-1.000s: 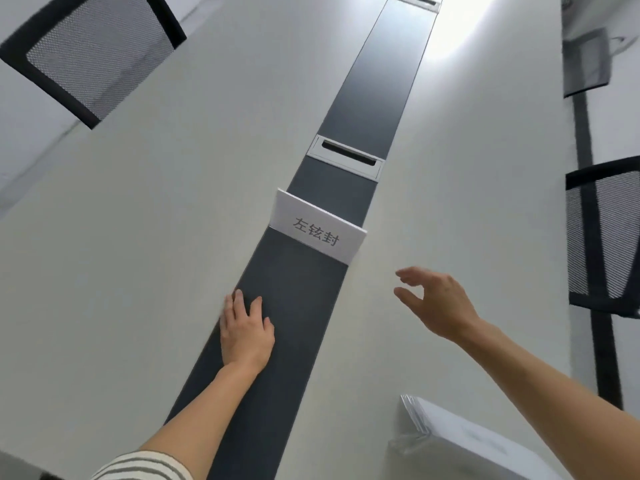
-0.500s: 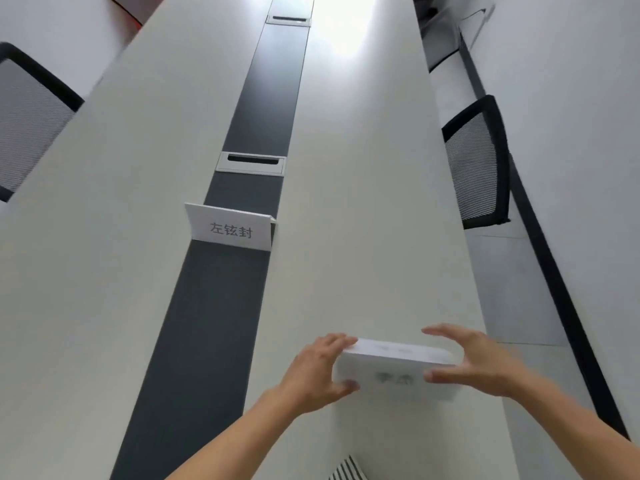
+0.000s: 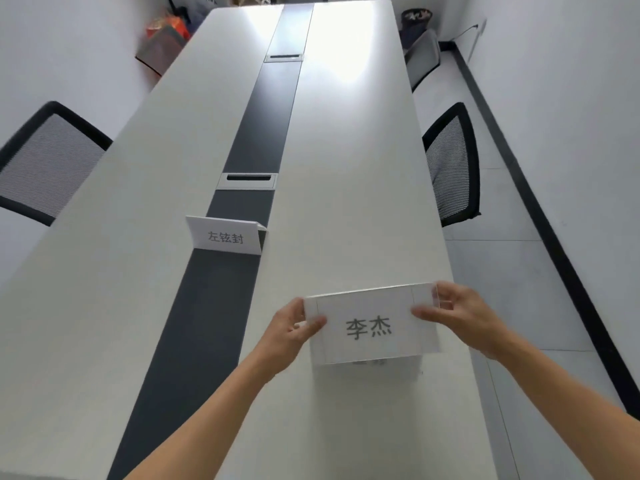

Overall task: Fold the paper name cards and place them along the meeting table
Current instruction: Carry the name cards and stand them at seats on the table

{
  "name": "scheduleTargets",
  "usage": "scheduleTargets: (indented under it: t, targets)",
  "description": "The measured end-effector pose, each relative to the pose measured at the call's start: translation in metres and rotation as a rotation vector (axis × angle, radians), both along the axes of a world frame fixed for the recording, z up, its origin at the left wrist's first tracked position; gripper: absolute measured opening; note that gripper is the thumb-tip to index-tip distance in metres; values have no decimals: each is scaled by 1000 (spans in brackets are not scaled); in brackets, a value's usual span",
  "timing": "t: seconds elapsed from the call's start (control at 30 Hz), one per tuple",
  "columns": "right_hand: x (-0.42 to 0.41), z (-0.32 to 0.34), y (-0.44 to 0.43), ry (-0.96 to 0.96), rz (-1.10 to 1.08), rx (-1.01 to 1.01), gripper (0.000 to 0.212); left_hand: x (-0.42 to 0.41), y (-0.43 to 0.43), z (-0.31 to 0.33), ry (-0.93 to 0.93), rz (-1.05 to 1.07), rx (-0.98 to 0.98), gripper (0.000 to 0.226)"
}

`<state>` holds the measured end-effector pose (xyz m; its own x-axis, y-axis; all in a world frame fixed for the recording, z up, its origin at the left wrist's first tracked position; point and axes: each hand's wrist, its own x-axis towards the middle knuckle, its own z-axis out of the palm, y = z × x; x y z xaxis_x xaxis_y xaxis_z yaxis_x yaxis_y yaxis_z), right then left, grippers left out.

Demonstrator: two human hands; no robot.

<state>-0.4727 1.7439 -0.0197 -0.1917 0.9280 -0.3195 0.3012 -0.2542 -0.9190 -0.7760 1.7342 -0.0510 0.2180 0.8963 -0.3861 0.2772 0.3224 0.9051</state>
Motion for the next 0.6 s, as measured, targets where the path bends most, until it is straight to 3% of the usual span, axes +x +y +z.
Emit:
scheduleTargets:
  t: [0.03, 0.13, 0.23, 0.4, 0.5, 0.6]
  targets:
    - [-3, 6, 4, 73, -28, 8, 15, 1, -2, 9, -66, 55, -24, 32]
    - [-15, 10, 16, 208, -107, -64, 53, -1, -13, 29, -179, 130, -81, 44]
    - [-34, 6, 19, 242, -129, -167, 42, -10, -31, 35, -283, 160, -185, 54]
    - [-49, -12, 9, 217, -71, -265, 45, -33, -64, 25, -357, 234, -308, 53]
    - [-34, -28, 0, 62, -117, -91, 58, -51, -84, 15, -378, 292, -352, 55]
    - [-8, -59, -14, -230, 51, -19, 83, -73, -96, 0, -401, 399, -399, 64]
